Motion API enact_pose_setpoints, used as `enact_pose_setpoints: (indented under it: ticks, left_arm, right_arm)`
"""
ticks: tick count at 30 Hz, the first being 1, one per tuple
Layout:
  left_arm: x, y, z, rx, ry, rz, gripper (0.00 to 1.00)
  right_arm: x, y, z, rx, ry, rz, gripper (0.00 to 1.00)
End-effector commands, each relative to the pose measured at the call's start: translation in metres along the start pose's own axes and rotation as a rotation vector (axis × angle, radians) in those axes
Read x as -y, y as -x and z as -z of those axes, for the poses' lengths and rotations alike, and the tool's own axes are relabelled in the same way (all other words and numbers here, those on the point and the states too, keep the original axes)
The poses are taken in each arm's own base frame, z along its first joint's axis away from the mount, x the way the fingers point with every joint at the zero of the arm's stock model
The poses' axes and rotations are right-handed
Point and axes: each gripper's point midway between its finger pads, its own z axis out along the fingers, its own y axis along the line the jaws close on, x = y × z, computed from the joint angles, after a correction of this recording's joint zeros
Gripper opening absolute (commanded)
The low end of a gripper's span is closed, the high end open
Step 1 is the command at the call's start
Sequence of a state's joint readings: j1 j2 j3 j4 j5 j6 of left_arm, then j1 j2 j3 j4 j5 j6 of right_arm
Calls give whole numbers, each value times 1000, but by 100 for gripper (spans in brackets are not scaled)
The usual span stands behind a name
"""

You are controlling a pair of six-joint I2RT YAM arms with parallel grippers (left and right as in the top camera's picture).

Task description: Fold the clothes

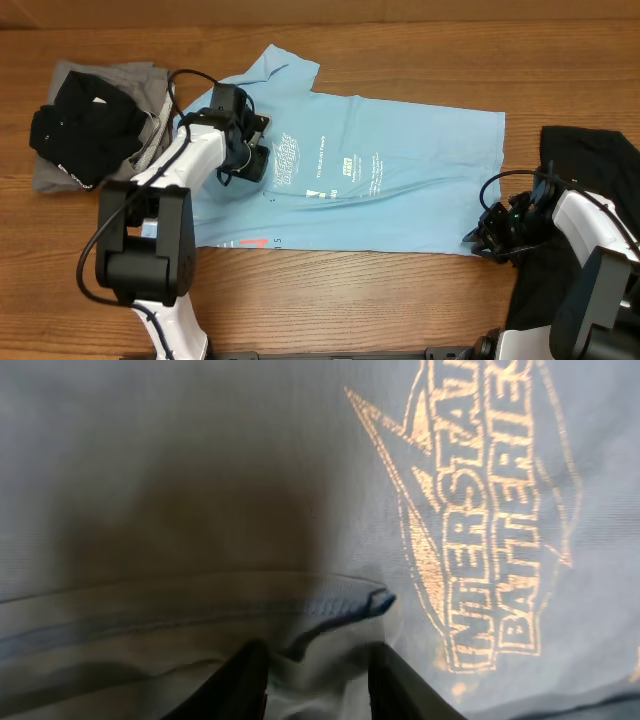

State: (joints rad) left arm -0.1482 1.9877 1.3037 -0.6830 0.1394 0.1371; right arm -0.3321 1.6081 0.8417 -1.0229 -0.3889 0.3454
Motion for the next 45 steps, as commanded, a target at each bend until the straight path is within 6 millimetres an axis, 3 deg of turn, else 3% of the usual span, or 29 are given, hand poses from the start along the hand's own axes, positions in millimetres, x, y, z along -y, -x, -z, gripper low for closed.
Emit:
enact_pose_setpoints:
  ticks: [1,3,5,9,12,18,20,24,26,28,29,31,33,37,41,44,45]
  left_arm:
    - [1,-6,-9,-22,-21,17,24]
    - [1,-2,-7,-15,-20,17,5]
    - [-1,5,1,-5,-18,21,4]
    - [-14,36,33,66,0,42,4]
    - [-25,51,50,104,22,55,4]
    - [-29,57,56,121,26,55,5]
    - [-29,57,56,120,26,56,13]
    - [-28,53,55,102,24,58,48]
    - [-33,47,55,81,44,68,51]
    - [-41,37,56,45,70,83,51]
    - [-50,23,58,-9,89,113,49]
    - [-61,2,61,-76,87,161,47]
    - [-74,-14,64,-122,83,229,44]
    - [-90,-30,69,-148,56,306,42]
    - [-83,-25,85,-117,-47,345,41]
    - [-74,-7,113,-70,-76,286,55]
    - [-69,10,129,-19,-92,249,64]
  right_arm:
    - [-6,4,7,23,18,44,31]
    - [-6,5,7,25,16,43,31]
    - [-3,6,7,31,2,42,31]
    - [21,15,9,87,-134,-17,31]
    - [25,13,8,81,-151,-23,31]
    - [28,23,-8,137,-123,-35,27]
    - [29,24,-13,148,-116,-32,24]
    - [43,31,-14,196,-178,-79,11]
    - [47,35,-12,219,-199,-81,8]
    - [47,37,-9,220,-196,-89,11]
    - [47,39,-3,222,-198,-102,15]
    - [44,40,9,217,-190,-119,33]
    - [38,40,21,226,-184,-116,36]
    - [19,38,48,271,-120,-78,41]
    - [-16,34,86,349,9,57,45]
    - [-74,21,140,446,231,323,50]
    - [-88,19,160,490,275,358,53]
